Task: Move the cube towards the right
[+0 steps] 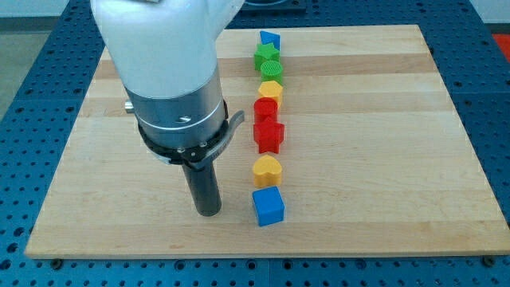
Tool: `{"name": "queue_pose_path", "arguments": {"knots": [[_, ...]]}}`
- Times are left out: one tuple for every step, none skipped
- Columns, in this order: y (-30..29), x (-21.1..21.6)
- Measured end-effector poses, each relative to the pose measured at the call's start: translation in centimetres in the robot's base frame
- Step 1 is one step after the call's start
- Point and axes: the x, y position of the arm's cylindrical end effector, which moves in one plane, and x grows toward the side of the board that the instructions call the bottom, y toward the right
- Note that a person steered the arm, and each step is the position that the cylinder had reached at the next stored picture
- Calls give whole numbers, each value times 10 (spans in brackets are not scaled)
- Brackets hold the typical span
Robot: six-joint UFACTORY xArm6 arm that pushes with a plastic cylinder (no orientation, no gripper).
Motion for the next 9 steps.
{"name": "queue_pose_path", "arguments": {"knots": [[1,-11],[1,-8],[1,19],[1,18],[9,5],[35,-2],[45,-2],[43,0],[43,0]]}}
